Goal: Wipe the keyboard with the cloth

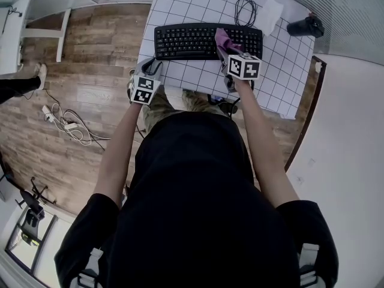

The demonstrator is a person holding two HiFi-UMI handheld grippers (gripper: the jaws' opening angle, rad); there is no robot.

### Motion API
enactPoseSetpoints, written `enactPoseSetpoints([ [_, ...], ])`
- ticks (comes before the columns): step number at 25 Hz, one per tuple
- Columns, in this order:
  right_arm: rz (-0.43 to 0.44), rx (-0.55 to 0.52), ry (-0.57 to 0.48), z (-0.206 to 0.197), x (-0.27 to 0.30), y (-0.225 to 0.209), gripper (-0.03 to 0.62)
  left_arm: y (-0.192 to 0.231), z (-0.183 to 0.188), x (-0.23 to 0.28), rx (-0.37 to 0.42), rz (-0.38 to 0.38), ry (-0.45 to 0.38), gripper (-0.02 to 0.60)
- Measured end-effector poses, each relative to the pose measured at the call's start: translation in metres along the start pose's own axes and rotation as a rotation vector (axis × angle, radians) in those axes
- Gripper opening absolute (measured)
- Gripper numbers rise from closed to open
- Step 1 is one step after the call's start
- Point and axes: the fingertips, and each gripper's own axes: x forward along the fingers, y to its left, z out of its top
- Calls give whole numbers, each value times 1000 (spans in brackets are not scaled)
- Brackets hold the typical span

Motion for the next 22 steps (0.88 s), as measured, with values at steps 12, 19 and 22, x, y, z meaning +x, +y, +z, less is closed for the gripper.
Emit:
enactPoseSetpoints([
  [12, 21, 9, 0, -1, 4, 8, 66, -1, -3, 1, -5, -3, -2, 110],
  [19, 38, 2, 8, -1, 9, 18, 66, 1, 1, 0, -3, 1, -9, 110],
  [22, 34, 1, 9, -2, 11, 18, 66, -1, -2, 0, -9, -5, 3, 110],
])
